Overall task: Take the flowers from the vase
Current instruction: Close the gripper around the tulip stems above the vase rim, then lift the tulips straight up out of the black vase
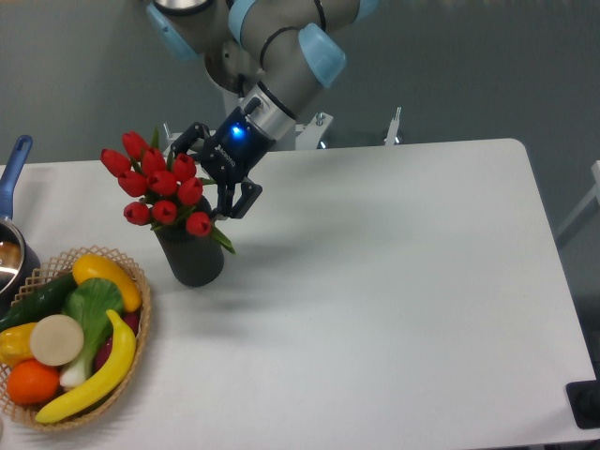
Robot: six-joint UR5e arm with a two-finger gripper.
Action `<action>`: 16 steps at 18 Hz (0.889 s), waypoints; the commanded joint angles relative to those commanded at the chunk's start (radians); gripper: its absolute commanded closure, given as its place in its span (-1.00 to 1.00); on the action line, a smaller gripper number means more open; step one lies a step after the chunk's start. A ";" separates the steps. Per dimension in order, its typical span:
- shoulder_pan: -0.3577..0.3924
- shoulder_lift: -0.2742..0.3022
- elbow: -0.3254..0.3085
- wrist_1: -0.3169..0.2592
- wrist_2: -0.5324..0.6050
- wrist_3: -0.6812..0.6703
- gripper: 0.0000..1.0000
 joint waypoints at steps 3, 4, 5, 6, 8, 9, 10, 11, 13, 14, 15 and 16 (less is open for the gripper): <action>-0.006 -0.008 -0.002 0.000 -0.026 0.000 -1.00; -0.014 -0.008 -0.006 0.000 -0.028 0.002 -1.00; -0.017 -0.006 -0.012 0.002 -0.029 0.002 -1.00; -0.020 -0.006 -0.015 0.002 -0.026 0.005 -1.00; -0.022 -0.008 -0.020 0.005 -0.025 0.009 -0.82; -0.020 -0.006 -0.020 0.005 -0.025 0.011 -0.50; -0.018 -0.006 -0.021 0.005 -0.025 0.011 -0.16; -0.018 -0.002 -0.023 0.005 -0.025 0.011 0.17; -0.015 0.006 -0.029 0.005 -0.023 0.011 0.71; -0.015 0.015 -0.029 0.005 -0.020 0.011 0.86; -0.014 0.024 -0.032 0.005 -0.020 0.011 0.93; -0.011 0.035 -0.035 0.005 -0.020 0.009 0.96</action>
